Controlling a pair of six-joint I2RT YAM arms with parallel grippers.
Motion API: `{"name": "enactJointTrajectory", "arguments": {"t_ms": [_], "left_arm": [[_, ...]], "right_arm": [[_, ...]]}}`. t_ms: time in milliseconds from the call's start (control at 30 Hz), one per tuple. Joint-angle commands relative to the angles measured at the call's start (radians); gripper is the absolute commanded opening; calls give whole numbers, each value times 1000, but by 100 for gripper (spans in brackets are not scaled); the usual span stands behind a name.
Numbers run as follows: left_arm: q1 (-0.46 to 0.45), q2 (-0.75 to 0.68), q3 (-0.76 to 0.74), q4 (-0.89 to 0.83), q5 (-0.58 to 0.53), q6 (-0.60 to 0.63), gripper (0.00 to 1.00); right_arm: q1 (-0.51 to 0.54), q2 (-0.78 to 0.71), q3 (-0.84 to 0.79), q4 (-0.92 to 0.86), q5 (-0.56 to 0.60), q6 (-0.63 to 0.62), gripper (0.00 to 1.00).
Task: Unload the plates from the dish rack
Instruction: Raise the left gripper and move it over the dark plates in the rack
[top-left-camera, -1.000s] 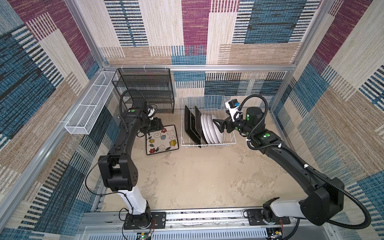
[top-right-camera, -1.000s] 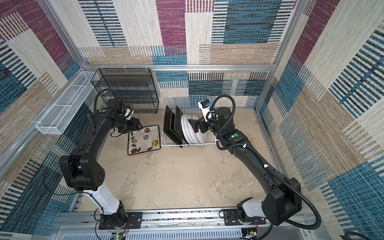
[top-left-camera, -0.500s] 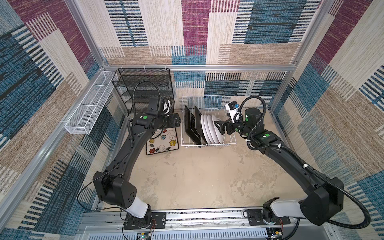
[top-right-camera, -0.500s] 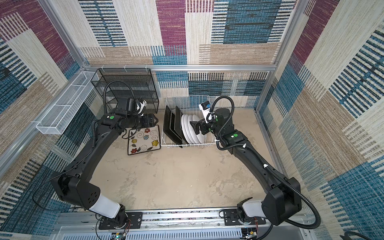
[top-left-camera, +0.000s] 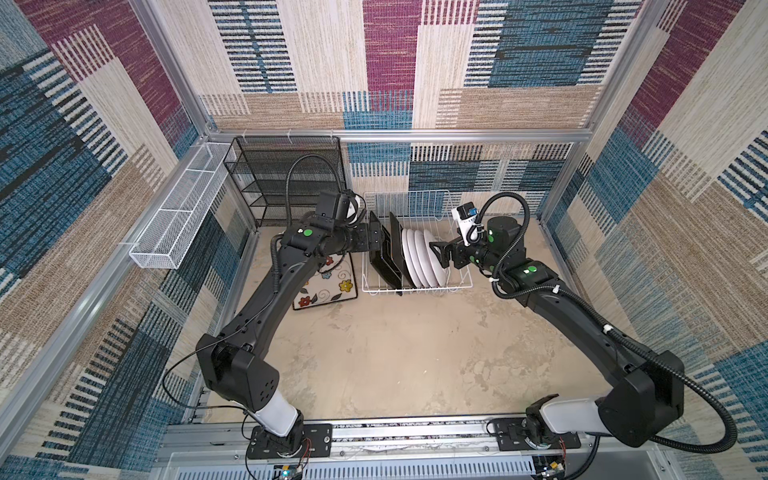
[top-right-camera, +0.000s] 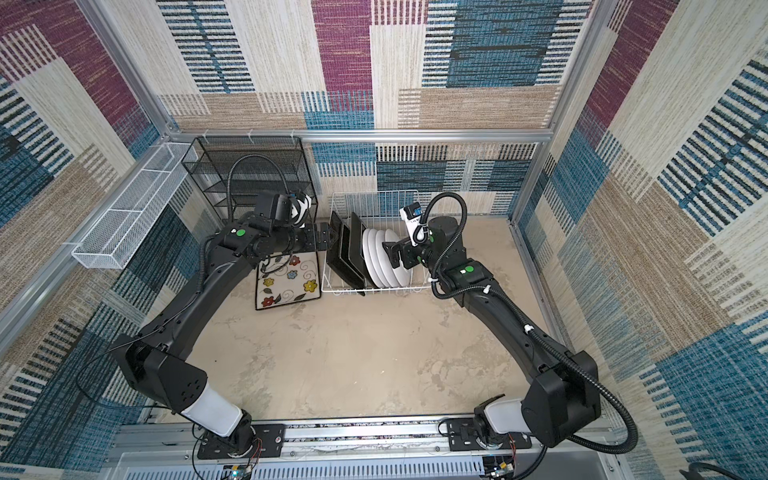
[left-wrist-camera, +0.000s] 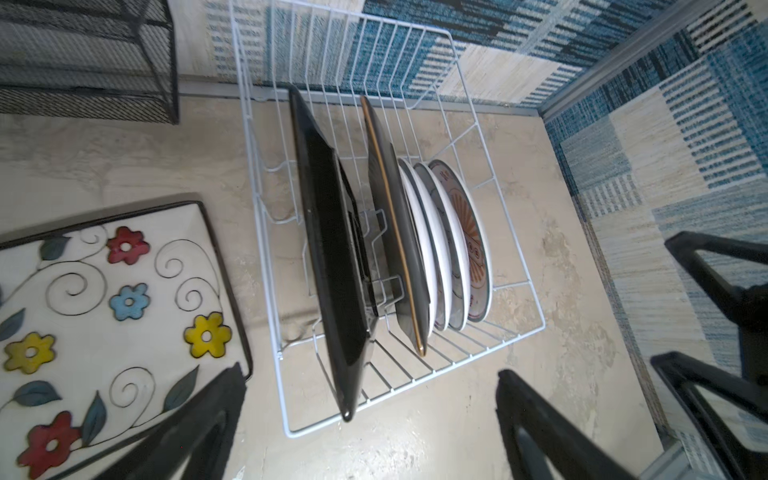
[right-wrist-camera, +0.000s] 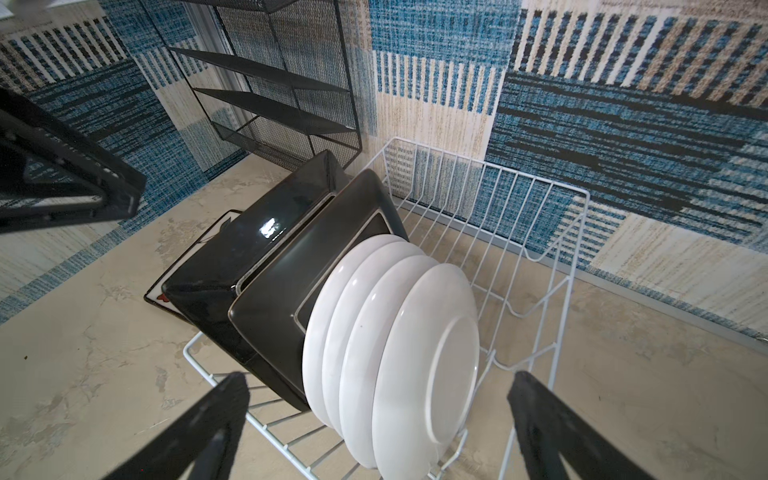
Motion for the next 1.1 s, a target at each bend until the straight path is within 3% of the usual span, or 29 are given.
{"name": "enactJointTrajectory", "arguments": {"t_ms": [0,300,667,800,1067], "left_arm": [[-22,40,12,-2,20,-35,94],[-38,132,76,-46,-6,-79,82],[-32,227,215,-138,-73,-10,62],[-29,263,290,-197,-106,10,59],[-23,233,279,-196,-120,14,59]], "right_arm": [[1,5,8,30,21,17,100],[0,1,-6,27,16,27,100],[-1,-1,-11,30,2,25,100],[-1,-6,-16,27,6,26,100],[0,-5,-21,33,-3,33,100]]}}
